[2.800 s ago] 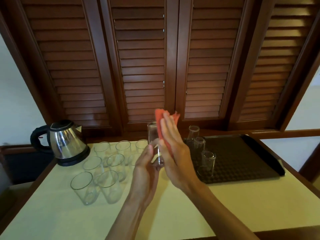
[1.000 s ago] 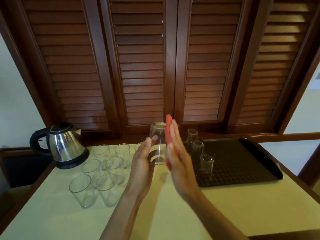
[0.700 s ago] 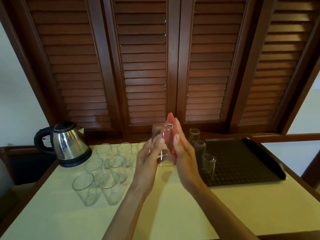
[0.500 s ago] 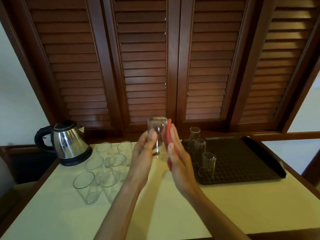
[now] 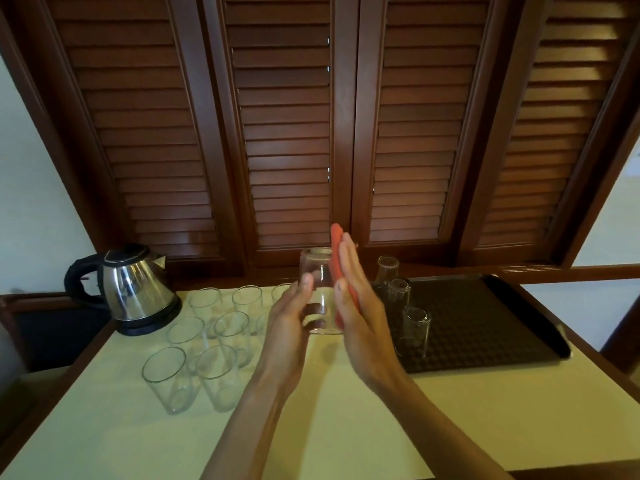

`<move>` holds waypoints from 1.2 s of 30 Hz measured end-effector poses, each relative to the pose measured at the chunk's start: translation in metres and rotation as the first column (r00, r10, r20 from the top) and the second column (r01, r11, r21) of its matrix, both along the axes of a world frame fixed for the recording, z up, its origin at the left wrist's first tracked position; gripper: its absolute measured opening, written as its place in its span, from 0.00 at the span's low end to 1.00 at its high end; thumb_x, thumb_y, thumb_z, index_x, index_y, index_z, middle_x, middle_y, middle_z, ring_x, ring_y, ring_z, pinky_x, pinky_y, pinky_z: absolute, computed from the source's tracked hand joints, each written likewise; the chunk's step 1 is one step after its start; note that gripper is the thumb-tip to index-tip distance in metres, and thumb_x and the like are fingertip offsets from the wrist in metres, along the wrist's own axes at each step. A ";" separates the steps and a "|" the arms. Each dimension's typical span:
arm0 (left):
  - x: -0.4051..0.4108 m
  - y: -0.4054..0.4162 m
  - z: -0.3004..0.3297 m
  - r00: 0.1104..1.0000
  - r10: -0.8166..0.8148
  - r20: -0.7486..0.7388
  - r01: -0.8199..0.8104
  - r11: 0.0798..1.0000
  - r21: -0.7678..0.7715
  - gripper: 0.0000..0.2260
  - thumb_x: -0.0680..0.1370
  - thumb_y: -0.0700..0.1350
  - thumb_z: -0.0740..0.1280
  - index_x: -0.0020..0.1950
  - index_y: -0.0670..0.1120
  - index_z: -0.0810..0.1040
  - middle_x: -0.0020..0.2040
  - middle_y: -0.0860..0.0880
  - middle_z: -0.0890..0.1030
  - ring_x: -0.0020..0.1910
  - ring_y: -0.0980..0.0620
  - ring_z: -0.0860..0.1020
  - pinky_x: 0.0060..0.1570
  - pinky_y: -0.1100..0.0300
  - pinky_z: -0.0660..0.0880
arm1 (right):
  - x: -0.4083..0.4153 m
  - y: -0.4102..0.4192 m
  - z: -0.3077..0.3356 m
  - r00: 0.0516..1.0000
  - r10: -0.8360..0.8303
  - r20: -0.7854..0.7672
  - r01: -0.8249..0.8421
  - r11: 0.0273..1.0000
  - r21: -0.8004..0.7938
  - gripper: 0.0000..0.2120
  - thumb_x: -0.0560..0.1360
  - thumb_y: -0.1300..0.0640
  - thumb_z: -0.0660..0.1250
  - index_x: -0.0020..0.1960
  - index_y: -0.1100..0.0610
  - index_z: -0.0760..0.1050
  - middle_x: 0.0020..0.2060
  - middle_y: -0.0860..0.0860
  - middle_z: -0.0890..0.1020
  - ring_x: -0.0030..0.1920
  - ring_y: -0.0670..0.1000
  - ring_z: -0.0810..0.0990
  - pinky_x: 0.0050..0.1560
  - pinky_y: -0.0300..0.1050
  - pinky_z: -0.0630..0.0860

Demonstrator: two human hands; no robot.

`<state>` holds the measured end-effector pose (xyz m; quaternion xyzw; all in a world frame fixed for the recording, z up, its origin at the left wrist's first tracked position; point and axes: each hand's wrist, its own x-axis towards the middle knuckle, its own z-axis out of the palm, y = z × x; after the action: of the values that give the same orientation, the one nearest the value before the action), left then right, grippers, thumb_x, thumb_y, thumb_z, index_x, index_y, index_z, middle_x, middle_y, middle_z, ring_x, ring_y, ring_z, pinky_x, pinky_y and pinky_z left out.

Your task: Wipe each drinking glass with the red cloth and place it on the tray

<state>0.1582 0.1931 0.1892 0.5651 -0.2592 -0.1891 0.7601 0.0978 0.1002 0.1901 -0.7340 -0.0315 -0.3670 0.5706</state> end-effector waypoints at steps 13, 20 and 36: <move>0.018 -0.001 -0.003 0.997 0.018 -0.072 -0.019 1.000 -0.022 0.27 0.80 0.64 0.55 0.66 0.49 0.82 0.59 0.47 0.87 0.54 0.51 0.86 0.45 0.61 0.81 | -0.005 0.015 -0.036 0.999 -0.045 0.008 0.045 0.988 -0.145 0.27 0.83 0.38 0.53 0.79 0.46 0.58 0.82 0.39 0.47 0.81 0.43 0.48 0.79 0.46 0.57; 0.011 -0.004 -0.018 0.999 0.041 -0.027 -0.038 0.995 0.095 0.20 0.87 0.56 0.52 0.68 0.55 0.81 0.64 0.51 0.85 0.64 0.50 0.81 0.63 0.48 0.77 | 0.003 0.006 -0.016 0.990 -0.130 -0.052 0.117 0.972 -0.203 0.27 0.84 0.39 0.50 0.80 0.47 0.53 0.80 0.39 0.54 0.80 0.41 0.51 0.80 0.44 0.51; 0.003 0.002 -0.018 0.998 0.040 -0.055 -0.040 0.999 0.006 0.21 0.86 0.56 0.52 0.67 0.51 0.81 0.59 0.46 0.86 0.55 0.48 0.85 0.51 0.51 0.80 | -0.002 -0.001 -0.015 0.995 -0.072 -0.073 0.069 0.997 -0.045 0.25 0.83 0.43 0.55 0.79 0.44 0.56 0.77 0.32 0.58 0.79 0.39 0.56 0.78 0.46 0.60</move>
<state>0.1613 0.1948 0.1709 0.5668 -0.2263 -0.1901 0.7690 0.0961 0.0994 0.1751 -0.7597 0.0079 -0.3587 0.5423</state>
